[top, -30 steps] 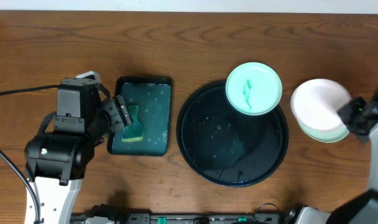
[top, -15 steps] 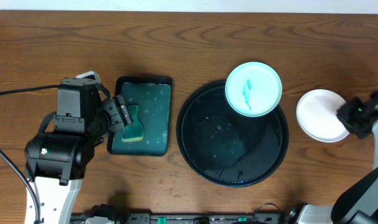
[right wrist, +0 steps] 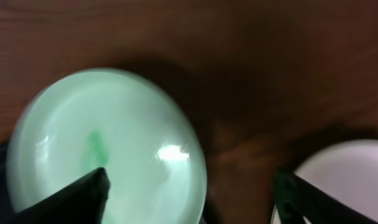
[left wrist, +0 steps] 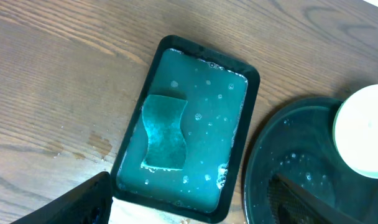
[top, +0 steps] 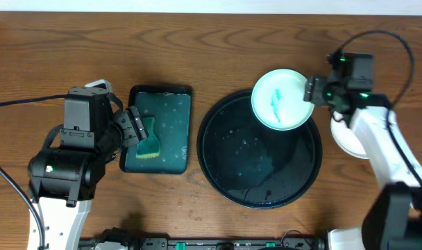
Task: Clean dirty plates on tray and stack at the side
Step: 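Move the right gripper back and grip the pale green plate rim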
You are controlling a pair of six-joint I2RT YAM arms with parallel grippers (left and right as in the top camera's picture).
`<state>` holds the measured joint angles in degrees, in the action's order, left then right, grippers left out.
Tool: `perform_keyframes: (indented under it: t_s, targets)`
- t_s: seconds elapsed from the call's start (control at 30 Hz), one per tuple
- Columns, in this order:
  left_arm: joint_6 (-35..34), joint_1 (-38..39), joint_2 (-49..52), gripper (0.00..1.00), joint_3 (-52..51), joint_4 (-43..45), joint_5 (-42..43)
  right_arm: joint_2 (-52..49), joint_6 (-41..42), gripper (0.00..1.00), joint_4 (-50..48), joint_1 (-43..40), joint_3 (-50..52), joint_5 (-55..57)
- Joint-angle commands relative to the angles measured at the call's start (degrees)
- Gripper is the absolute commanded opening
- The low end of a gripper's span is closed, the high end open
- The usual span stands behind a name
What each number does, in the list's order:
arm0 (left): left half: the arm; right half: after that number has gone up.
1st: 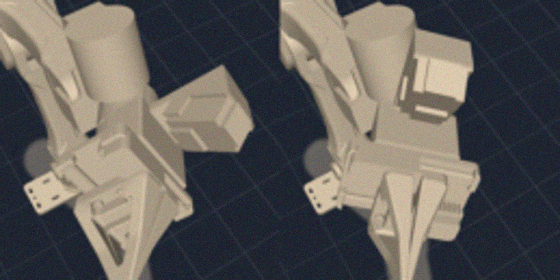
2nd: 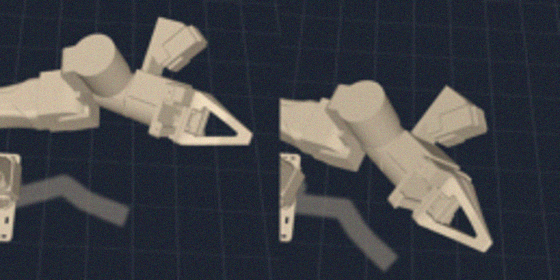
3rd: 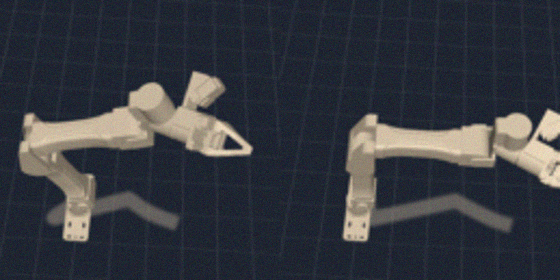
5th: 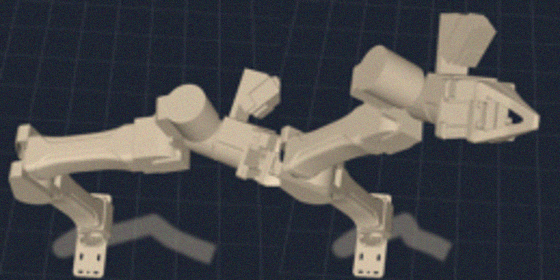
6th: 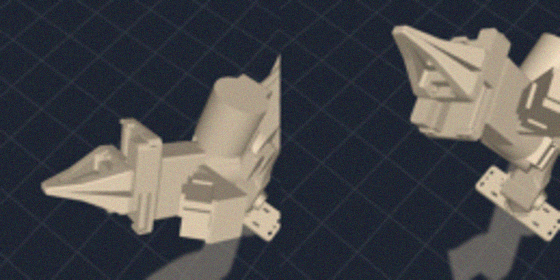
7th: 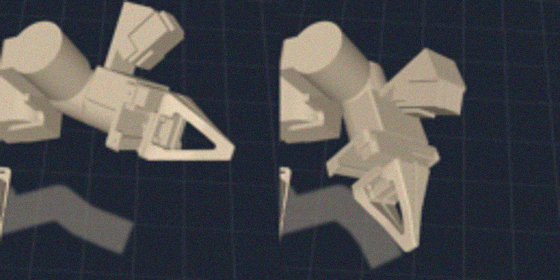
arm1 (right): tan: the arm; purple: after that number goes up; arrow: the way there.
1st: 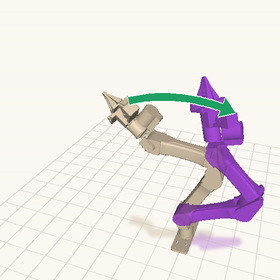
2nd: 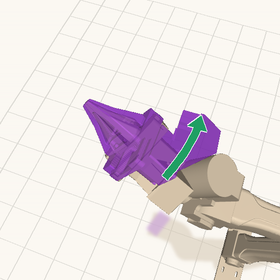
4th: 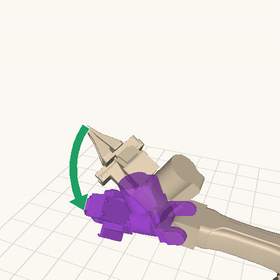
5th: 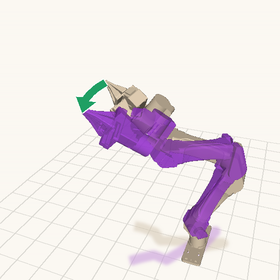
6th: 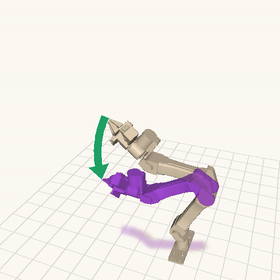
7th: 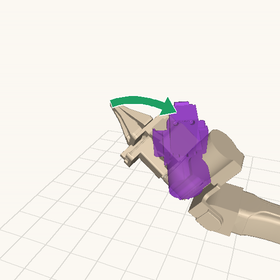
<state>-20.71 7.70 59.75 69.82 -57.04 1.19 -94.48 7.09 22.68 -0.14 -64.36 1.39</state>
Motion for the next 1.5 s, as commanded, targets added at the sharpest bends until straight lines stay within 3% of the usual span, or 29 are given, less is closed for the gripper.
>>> perform_keyframes:
  t_s: [0.0, 0.1, 0.17, 0.23, 0.27, 0.3, 0.43, 0.67, 0.87, 1.07, 1.17, 1.23, 1.3, 1.47]
  targets:
    - [0.5, -0.2, 0.1, 0.80, 0.7, -0.2, -0.1, -5.8, -2.7, 0.83, -2.6, 1.2, -0.3, 7.0]
    - [0.5, -0.3, 0.1, 0.80, 0.7, -0.2, -0.1, -11.1, -3.1, 0.79, -3.8, 1.3, -0.3, 8.7]
    - [0.5, -0.3, 0.1, 0.80, 0.7, -0.2, -0.1, -13.4, -3.1, 0.52, -3.6, 1.3, -0.3, 8.3]
    - [0.5, -0.3, 0.1, 0.80, 0.7, -0.2, -0.1, -14.2, -3.1, 0.15, -2.5, 1.4, -0.3, 5.9]
    - [0.5, -0.3, 0.1, 0.80, 0.7, -0.2, -0.1, -13.9, -3.1, 0.04, -1.8, 1.4, -0.3, 4.2]
    - [0.5, -0.2, 0.1, 0.80, 0.7, -0.2, -0.1, -13.3, -3.1, 0.01, -1.0, 1.4, -0.3, 1.7]
    - [0.5, -0.2, 0.1, 0.80, 0.7, -0.2, -0.1, -7.9, -1.3, 0.01, 3.3, 1.4, -0.3, -5.9]
    - [0.5, -0.2, 0.1, 0.80, 0.7, -0.2, -0.1, 2.5, -0.5, 0.01, 8.9, 4.1, -0.3, -6.7]
    - [0.5, -0.3, 0.1, 0.80, 0.7, -0.2, -0.1, 2.0, -0.3, 0.01, 9.9, 4.4, -0.3, -6.9]
    - [0.5, -0.2, 0.1, 0.80, 0.7, -0.2, -0.1, -3.9, -2.7, 0.01, 3.0, 5.2, -0.2, -9.2]
    - [0.5, -0.2, 0.1, 0.80, 0.7, -0.2, -0.1, -8.0, -3.0, 0.20, 0.6, 5.6, -0.2, -11.0]
    - [0.5, -0.2, 0.1, 0.80, 0.7, -0.2, -0.1, -10.9, -3.5, 0.15, -0.2, 5.8, -0.2, -12.5]
    - [0.5, -0.2, 0.1, 0.80, 0.7, -0.2, -0.1, -13.0, -5.1, 0.01, 0.1, 6.3, -0.2, -14.8]
    - [0.5, -0.3, 0.1, 0.80, 0.7, -0.2, -0.1, -12.8, -5.0, 0.01, 9.7, 9.0, -0.2, -22.7]
